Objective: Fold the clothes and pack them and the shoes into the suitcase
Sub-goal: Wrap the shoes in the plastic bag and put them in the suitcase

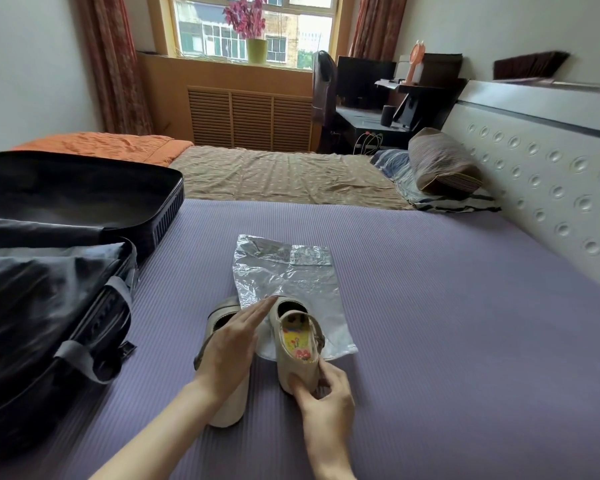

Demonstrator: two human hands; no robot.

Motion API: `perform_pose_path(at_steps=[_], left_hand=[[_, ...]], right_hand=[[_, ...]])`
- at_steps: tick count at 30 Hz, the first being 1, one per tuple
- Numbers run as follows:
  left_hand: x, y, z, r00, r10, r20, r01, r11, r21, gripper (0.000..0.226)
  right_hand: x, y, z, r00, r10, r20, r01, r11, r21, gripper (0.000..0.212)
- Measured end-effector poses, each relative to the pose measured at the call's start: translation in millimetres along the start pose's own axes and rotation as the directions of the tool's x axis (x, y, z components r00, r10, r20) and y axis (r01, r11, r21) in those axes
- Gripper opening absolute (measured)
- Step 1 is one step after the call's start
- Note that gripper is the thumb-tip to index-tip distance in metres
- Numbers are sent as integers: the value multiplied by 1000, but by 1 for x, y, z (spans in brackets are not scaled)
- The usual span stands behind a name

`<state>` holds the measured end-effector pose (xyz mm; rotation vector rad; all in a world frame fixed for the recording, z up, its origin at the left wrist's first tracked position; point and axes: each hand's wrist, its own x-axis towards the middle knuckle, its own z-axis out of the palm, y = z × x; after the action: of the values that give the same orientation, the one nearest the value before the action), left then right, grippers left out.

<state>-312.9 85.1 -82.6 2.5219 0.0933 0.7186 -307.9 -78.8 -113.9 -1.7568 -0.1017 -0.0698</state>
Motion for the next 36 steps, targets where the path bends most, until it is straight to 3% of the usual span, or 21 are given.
perform_pose_path(at_steps=[5, 12, 17, 19, 23, 29, 31, 33, 36], left_hand=[[0, -2, 2, 1000, 13, -8, -13, 1000, -3, 89], [1, -4, 0, 999, 20, -42, -23, 996, -81, 86], [-2, -5, 2, 999, -18, -42, 15, 997, -73, 88], [-2, -5, 3, 999, -23, -42, 21, 998, -65, 89], [-5, -5, 2, 998, -59, -28, 57, 995, -80, 88], [-5, -6, 0, 997, -71, -15, 69, 991, -117, 85], [-3, -6, 0, 996, -94, -8, 92, 987, -129, 86], [-1, -8, -1, 991, -130, -1, 129, 980, -151, 86], [4, -16, 1, 994, -109, -15, 106, 987, -121, 86]], right_hand=[[21, -12, 21, 995, 36, -98, -24, 992, 126, 41], [46, -8, 54, 940, 140, -310, -100, 985, 142, 39], [36, 6, 59, 947, 109, -303, -102, 994, 40, 48], [39, 7, 61, 942, 80, -326, -81, 997, 12, 41], [53, 5, 65, 913, 112, -391, -105, 994, 39, 28], [65, 4, 71, 886, 136, -443, -110, 990, 85, 30], [48, 5, 67, 912, 103, -397, -80, 994, 76, 32], [19, 6, 55, 963, 67, -260, -61, 998, 33, 25], [-19, -7, 33, 970, 208, 125, -201, 978, -62, 14]])
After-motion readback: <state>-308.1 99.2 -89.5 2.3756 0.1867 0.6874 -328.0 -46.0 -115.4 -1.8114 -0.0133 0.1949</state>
